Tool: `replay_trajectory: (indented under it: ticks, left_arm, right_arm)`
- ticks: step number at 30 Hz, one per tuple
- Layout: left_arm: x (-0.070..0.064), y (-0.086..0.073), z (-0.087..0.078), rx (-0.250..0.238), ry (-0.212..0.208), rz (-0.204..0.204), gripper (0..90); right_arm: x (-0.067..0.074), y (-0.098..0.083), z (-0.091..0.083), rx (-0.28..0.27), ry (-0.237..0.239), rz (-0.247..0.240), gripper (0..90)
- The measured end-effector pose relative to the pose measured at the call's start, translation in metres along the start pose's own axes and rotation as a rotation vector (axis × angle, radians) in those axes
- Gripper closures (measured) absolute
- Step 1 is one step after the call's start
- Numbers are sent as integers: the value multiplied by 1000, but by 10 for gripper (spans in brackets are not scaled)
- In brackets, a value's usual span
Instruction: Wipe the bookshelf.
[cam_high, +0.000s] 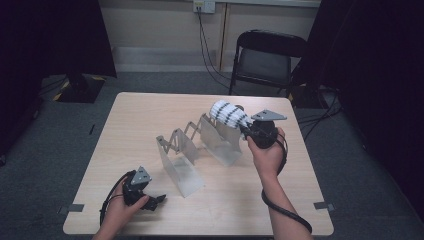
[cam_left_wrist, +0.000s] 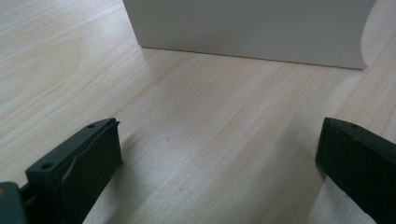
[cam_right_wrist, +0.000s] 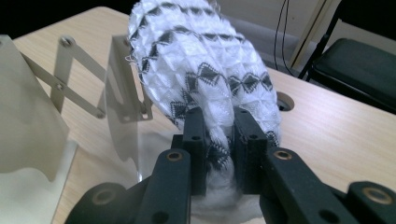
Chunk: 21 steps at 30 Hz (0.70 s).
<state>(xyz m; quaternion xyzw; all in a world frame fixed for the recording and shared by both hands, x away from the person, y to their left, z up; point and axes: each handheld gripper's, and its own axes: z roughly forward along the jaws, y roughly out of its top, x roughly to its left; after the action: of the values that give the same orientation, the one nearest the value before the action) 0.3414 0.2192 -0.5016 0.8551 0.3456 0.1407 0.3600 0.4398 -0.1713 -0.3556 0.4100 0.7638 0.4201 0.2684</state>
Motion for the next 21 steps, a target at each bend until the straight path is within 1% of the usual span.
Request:
replay_trajectory:
  ticks: [4, 7, 8, 11, 13, 21]
  left_arm:
    - [0, 0, 0, 0, 0, 0, 0]
    - [0, 0, 0, 0, 0, 0, 0]
    - [0, 0, 0, 0, 0, 0, 0]
    - [0, 0, 0, 0, 0, 0, 0]
    - [0, 0, 0, 0, 0, 0, 0]
    - [0, 0, 0, 0, 0, 0, 0]
  right_arm:
    - [4, 6, -1, -6, 5, -10, 771]
    - [7, 5, 2, 1, 15, -18, 771]
    - [8, 4, 4, 7, 17, -15, 771]
    - [9, -4, 11, 32, 28, -12, 771]
    - [9, -13, 18, 51, 29, 5, 771]
    - [9, -39, 39, 102, 35, 47, 771]
